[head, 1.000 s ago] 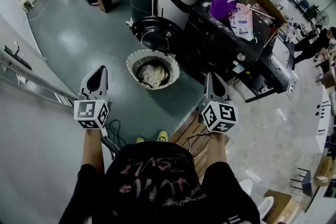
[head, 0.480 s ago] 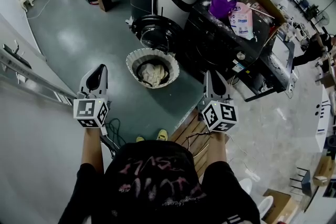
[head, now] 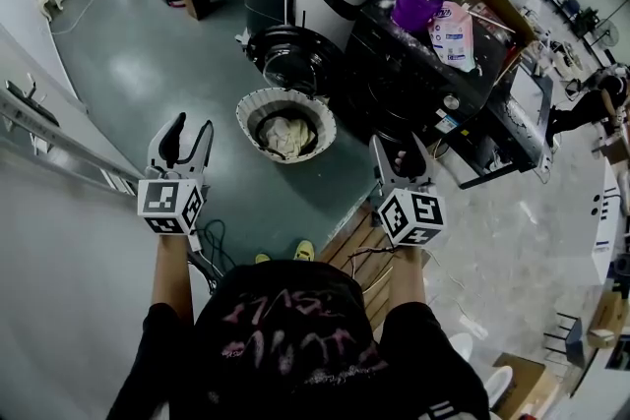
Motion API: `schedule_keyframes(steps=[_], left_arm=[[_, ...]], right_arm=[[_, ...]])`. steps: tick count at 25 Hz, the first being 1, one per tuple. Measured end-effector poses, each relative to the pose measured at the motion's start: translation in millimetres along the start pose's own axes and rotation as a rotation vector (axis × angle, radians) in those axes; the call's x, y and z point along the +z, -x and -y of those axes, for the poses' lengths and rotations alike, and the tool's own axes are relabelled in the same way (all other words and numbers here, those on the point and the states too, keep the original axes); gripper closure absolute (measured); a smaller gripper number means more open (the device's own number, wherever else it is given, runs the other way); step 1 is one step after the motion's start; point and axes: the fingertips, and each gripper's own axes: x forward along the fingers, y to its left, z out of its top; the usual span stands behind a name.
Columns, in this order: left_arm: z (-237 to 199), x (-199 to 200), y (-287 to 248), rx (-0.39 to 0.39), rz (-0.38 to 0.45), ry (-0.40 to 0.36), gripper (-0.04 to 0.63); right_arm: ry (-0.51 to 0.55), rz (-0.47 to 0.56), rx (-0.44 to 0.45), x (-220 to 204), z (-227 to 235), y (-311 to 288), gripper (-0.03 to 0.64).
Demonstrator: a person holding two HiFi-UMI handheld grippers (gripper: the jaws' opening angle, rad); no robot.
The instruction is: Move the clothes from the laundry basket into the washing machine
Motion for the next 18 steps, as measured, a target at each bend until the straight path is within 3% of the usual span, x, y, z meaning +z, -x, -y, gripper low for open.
schedule_keyframes(steps=[6,18], left_arm=[[6,-1,-3,-0.013,-0.008,0.009,0.314],[17,2,-11,0.002,-0.016,0.015,0.285]], right_arm=[[-0.006,-0.006,0.01,-4,5,1,0.268],[-0.032,-0.008,0.042,-7,20,-8,0.259]])
